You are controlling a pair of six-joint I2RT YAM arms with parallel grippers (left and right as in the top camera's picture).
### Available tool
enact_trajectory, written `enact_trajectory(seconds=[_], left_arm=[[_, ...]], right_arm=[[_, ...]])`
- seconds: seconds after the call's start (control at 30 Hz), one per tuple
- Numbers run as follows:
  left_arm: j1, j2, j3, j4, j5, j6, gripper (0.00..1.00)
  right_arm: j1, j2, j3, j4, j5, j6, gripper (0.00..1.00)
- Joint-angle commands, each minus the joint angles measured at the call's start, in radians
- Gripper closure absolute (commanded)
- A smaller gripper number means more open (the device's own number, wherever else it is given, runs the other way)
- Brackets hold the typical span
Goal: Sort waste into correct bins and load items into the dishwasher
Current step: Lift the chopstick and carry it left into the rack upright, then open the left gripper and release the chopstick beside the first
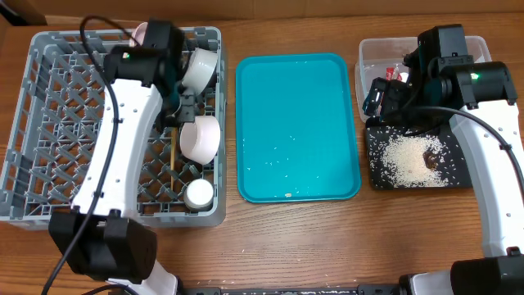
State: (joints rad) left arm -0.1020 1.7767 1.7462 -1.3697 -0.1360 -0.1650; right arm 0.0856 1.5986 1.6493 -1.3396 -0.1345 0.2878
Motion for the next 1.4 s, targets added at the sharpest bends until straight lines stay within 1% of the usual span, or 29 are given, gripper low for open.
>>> enact_trajectory(seconds=[0.0,0.1,0.2,0.37,0.4,0.43,0.47,0.53,0.6,0.63,0.67,0.77,0.83,0.93,1.0,1.1,1.23,1.27,1.3,1.37], left_arm=[[0.06,-0.021,-0.097,0.073,0.026,0.092,0.96],[0.105,-0.021,-0.158,0.143,0.046,0.182,0.96],[0.137,-0.021,-0.204,0.197,0.137,0.3,0.96],[0.145,-0.021,-0.235,0.23,0.153,0.315,0.96],[0.145,-0.021,-0.235,0.229,0.151,0.315,0.92],[0.145,-0.021,-0.235,0.228,0.151,0.315,0.83],[0.145,-0.021,-0.235,0.226,0.15,0.315,0.78],[0.146,-0.021,-0.235,0.221,0.147,0.313,0.78],[0.15,-0.021,-0.235,0.22,0.138,0.27,0.85],[0.15,-0.021,-0.235,0.22,0.123,0.232,0.92],[0.15,-0.021,-0.235,0.22,0.112,0.201,0.96],[0.15,-0.021,-0.235,0.222,0.107,0.128,0.95],[0.15,-0.021,-0.235,0.221,0.108,0.103,0.89],[0.149,-0.021,-0.234,0.222,0.116,0.087,0.86],[0.149,-0.021,-0.225,0.223,0.148,0.082,0.85],[0.149,-0.031,-0.164,0.189,0.243,0.085,0.84],[0.149,-0.08,-0.027,0.089,0.321,0.098,0.77],[0.148,-0.098,0.007,0.06,0.333,0.098,0.73],[0.148,-0.123,0.043,0.032,0.344,0.098,0.67],[0.146,-0.184,0.088,0.006,0.349,0.098,0.42]], right_arm=[[0.0,-0.003,0.006,0.002,-0.008,-0.001,0.0],[0.0,-0.003,0.006,0.002,-0.008,-0.001,0.0],[0.0,-0.003,0.006,0.002,-0.008,-0.001,0.0],[0.0,-0.003,0.006,0.002,-0.008,-0.001,0.0],[0.0,-0.003,0.006,0.002,-0.008,-0.001,0.0],[0.0,-0.003,0.006,0.002,-0.008,-0.001,0.0],[0.0,-0.003,0.006,0.002,-0.008,-0.001,0.0],[0.0,-0.003,0.006,0.002,-0.008,-0.001,0.0],[0.0,-0.003,0.006,0.002,-0.008,-0.001,0.0],[0.0,-0.003,0.006,0.002,-0.008,-0.001,0.0],[0.0,-0.003,0.006,0.002,-0.008,-0.001,0.0],[0.0,-0.003,0.006,0.002,-0.008,-0.001,0.0],[0.0,-0.003,0.006,0.002,-0.008,-0.001,0.0],[0.0,-0.003,0.006,0.002,-0.008,-0.001,0.0],[0.0,-0.003,0.006,0.002,-0.008,-0.001,0.0],[0.0,-0.003,0.006,0.002,-0.008,-0.001,0.0],[0.0,-0.003,0.006,0.002,-0.008,-0.001,0.0],[0.0,-0.003,0.006,0.002,-0.008,-0.001,0.0],[0.0,-0.003,0.006,0.002,-0.008,-0.001,0.0],[0.0,-0.003,0.006,0.002,-0.008,-0.001,0.0]])
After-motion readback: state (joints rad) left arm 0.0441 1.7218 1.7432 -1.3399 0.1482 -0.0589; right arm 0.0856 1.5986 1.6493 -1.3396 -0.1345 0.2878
